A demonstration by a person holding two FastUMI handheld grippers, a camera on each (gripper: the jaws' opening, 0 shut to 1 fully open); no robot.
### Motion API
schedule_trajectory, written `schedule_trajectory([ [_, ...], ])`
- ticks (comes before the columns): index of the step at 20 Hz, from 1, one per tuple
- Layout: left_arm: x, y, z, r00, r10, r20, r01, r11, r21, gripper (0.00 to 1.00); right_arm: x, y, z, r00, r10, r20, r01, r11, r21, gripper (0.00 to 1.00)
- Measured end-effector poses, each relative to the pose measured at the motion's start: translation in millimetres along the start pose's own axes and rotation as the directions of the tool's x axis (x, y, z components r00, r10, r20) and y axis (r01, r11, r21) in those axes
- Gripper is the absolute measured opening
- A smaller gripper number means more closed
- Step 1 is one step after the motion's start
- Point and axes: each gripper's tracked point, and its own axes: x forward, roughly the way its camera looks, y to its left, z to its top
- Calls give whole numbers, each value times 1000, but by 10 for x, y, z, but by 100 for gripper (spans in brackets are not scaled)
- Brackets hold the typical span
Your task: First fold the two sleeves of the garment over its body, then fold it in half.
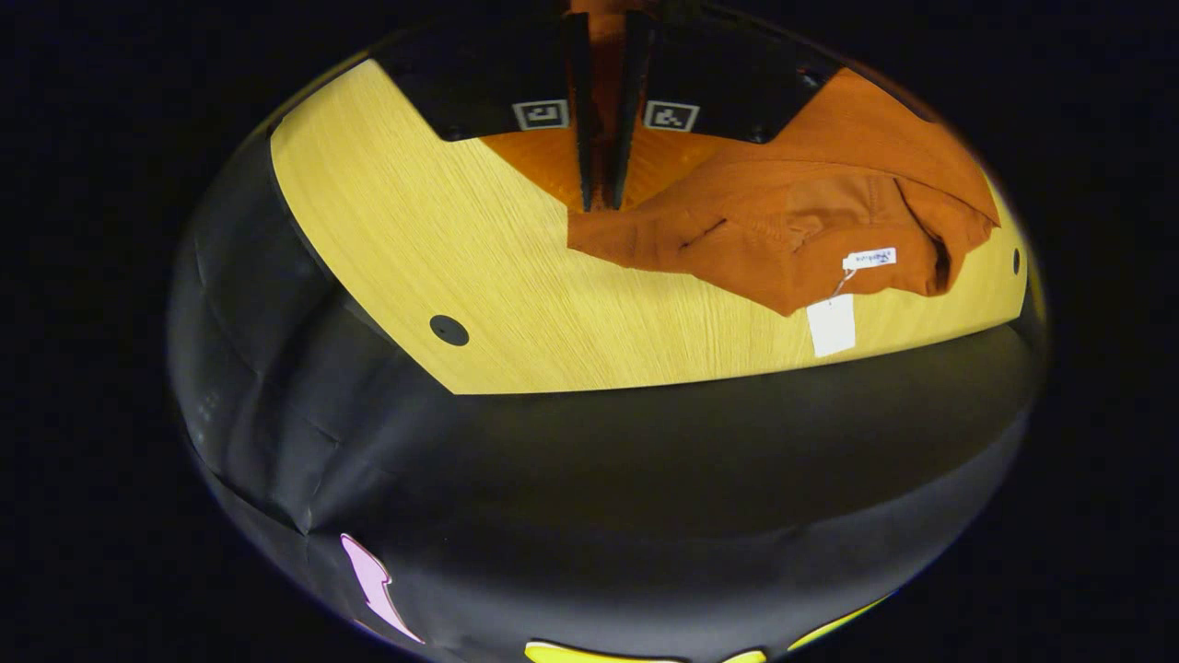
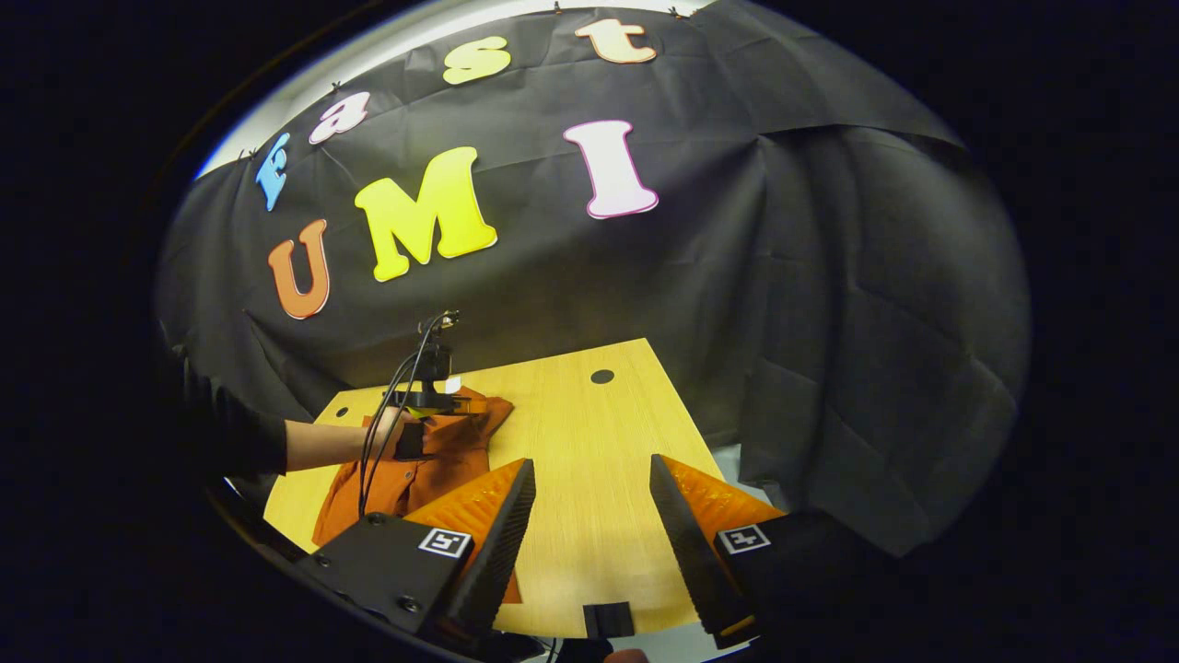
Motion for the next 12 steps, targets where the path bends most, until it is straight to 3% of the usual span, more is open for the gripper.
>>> schedule_trajectory([
  [1, -33, 17, -1, 1000, 16, 1, -16, 1000, -2, 38, 15, 17, 27, 1000, 1, 10, -1, 1000, -9, 78],
  [3, -211, 98, 124, 995, 68, 70, -69, 998, 13, 56, 52, 98, 54, 1000, 3, 31, -3, 1000, -26, 82],
  [4, -378, 85, 205, 992, 73, 107, -74, 997, 5, 72, 89, 154, 70, 999, 3, 40, -2, 999, -39, 82],
  [6, -845, 98, 404, 971, 113, 211, -113, 994, -14, 82, 172, 399, 127, 998, 26, 65, -22, 998, -57, 78],
  [7, -1168, 141, 525, 952, 143, 271, -142, 990, -24, 87, 196, 583, 181, 995, 48, 82, -43, 997, -64, 83],
  [8, -1464, 215, 620, 931, 175, 320, -174, 984, -34, 99, 224, 774, 229, 992, 71, 103, -64, 995, -75, 84],
  [9, -1870, 310, 757, 895, 216, 389, -214, 976, -50, 100, 230, 983, 289, 987, 97, 126, -86, 992, -92, 90],
  [12, -2936, 482, 873, 811, 260, 525, -246, 964, -98, 99, 223, 1632, 406, 967, 177, 184, -155, 980, -126, 92],
])
